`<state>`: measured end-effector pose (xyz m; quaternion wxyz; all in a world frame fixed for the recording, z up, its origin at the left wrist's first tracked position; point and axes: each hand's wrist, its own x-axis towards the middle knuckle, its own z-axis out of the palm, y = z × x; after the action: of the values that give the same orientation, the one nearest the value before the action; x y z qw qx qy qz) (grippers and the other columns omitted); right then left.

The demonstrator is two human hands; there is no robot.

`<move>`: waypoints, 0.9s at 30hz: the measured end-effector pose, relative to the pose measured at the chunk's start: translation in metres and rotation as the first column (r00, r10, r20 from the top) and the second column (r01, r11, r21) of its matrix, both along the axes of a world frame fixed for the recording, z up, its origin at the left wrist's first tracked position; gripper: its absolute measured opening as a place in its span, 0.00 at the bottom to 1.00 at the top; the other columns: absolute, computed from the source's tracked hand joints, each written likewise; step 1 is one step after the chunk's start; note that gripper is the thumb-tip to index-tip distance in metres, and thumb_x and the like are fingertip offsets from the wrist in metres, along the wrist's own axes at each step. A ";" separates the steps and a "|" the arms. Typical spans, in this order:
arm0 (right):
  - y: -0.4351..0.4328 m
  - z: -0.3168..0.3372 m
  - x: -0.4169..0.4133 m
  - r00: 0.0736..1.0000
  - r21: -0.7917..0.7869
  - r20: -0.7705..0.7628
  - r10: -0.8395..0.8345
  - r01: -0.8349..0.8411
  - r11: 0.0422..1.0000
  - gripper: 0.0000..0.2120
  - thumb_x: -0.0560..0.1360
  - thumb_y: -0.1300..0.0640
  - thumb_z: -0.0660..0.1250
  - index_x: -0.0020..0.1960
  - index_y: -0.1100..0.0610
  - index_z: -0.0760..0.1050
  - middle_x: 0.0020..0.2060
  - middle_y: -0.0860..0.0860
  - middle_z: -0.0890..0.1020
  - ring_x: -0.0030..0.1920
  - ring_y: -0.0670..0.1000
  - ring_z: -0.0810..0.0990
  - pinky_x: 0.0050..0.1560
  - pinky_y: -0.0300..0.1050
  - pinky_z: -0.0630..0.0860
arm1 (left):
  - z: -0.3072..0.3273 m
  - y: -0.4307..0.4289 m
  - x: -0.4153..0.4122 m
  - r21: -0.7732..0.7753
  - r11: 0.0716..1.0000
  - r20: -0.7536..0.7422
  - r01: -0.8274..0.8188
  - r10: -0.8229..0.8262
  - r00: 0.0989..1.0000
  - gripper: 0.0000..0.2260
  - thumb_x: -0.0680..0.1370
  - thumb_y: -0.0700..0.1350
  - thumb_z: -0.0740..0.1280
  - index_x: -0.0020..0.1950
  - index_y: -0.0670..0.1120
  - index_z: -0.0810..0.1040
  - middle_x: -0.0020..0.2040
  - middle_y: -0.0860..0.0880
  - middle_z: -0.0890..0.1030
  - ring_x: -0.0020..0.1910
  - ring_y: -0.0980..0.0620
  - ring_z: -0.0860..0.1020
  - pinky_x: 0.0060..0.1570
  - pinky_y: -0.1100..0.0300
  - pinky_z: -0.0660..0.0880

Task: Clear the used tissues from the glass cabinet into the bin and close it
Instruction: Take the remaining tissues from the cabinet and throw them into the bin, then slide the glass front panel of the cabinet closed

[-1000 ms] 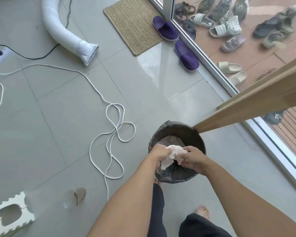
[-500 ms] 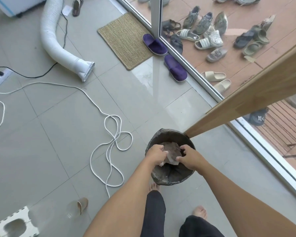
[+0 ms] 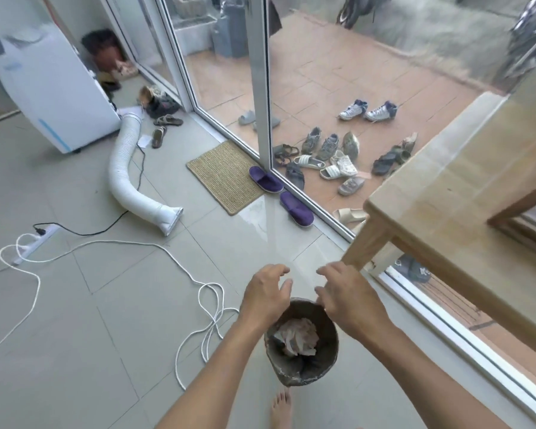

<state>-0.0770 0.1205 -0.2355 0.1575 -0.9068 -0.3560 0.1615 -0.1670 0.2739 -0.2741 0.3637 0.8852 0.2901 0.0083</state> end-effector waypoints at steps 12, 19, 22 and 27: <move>-0.079 0.220 -0.008 0.812 0.442 0.536 -0.229 -0.040 0.896 0.17 0.78 0.49 0.65 0.62 0.57 0.79 0.61 0.53 0.81 0.62 0.56 0.77 0.61 0.52 0.76 | 0.228 -0.042 0.029 0.201 0.974 0.618 0.102 -0.207 0.758 0.11 0.77 0.47 0.70 0.58 0.47 0.83 0.52 0.53 0.85 0.49 0.57 0.81 0.50 0.64 0.79; -0.180 0.280 0.003 0.545 0.559 0.688 -0.479 0.023 0.829 0.13 0.77 0.55 0.68 0.60 0.59 0.80 0.66 0.58 0.77 0.67 0.60 0.73 0.70 0.53 0.68 | 0.295 -0.129 0.074 0.168 0.914 0.766 0.368 -0.356 0.535 0.11 0.78 0.48 0.70 0.58 0.48 0.84 0.51 0.55 0.85 0.50 0.57 0.83 0.50 0.65 0.79; -0.233 0.290 0.006 0.415 0.606 0.712 -0.566 0.044 0.794 0.13 0.78 0.57 0.67 0.59 0.61 0.81 0.68 0.59 0.77 0.70 0.60 0.72 0.73 0.54 0.66 | 0.308 -0.180 0.095 0.160 0.856 0.797 0.492 -0.406 0.447 0.10 0.79 0.47 0.69 0.58 0.46 0.84 0.49 0.53 0.85 0.48 0.55 0.84 0.48 0.60 0.80; -0.317 0.286 0.007 0.193 0.646 0.733 -0.652 0.102 0.757 0.16 0.80 0.57 0.64 0.65 0.62 0.75 0.73 0.61 0.72 0.74 0.63 0.69 0.74 0.57 0.63 | 0.323 -0.262 0.117 0.166 0.727 0.796 0.666 -0.498 0.345 0.10 0.79 0.49 0.68 0.59 0.49 0.83 0.51 0.56 0.85 0.51 0.60 0.83 0.49 0.70 0.77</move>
<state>-0.0700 -0.1969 0.0509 0.1647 -0.8146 -0.1590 -0.5330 -0.0499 0.0121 0.0493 0.5124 0.7867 -0.2415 0.2453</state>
